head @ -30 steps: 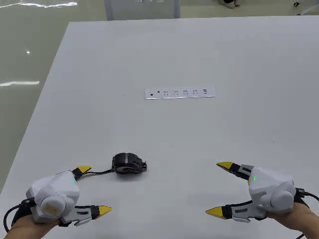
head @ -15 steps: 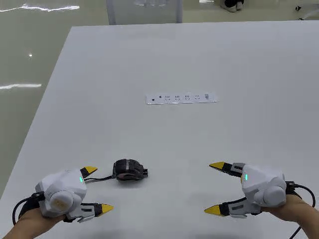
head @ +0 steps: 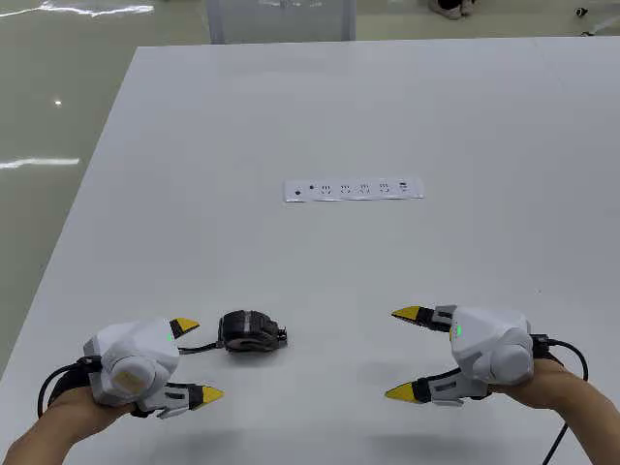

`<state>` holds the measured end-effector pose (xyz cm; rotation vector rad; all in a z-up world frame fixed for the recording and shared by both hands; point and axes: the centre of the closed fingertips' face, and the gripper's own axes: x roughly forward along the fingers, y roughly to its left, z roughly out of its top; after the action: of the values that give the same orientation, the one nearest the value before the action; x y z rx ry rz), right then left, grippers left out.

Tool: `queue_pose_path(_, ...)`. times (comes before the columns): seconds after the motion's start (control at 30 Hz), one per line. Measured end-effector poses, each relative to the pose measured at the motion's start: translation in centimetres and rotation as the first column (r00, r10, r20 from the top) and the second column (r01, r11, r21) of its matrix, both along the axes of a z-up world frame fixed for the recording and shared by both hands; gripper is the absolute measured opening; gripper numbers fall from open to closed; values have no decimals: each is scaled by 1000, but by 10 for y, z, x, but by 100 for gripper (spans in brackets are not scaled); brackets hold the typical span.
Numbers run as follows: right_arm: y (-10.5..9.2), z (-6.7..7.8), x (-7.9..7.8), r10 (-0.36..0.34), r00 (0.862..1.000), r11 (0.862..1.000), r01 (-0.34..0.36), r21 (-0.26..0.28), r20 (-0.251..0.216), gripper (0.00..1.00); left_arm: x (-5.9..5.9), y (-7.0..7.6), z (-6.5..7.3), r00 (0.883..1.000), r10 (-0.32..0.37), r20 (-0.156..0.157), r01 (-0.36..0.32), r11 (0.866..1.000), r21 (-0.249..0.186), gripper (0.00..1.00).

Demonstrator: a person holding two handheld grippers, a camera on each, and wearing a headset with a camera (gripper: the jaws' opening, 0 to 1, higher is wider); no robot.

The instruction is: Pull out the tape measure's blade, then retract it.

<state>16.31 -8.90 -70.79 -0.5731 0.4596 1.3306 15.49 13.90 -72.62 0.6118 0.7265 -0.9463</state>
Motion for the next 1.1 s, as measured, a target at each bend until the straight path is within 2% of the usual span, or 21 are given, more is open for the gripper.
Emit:
queue_pose_path(0.2, 6, -2, 9, 8, 1000, 1000, -8, 3, -1, 65, 7, -1, -9, 999, -29, -13, 30, 1000, 11, 57)
queue_pose_path(0.57, 18, -12, 20, 21, 1000, 1000, -21, -10, -1, 62, 14, -3, -17, 998, -55, -25, 56, 998, 37, 55)
queue_pose_path(1.1, 37, -27, 33, 31, 999, 1000, -31, 5, -37, 59, 38, -7, -27, 996, -89, -33, 90, 994, 55, 50)
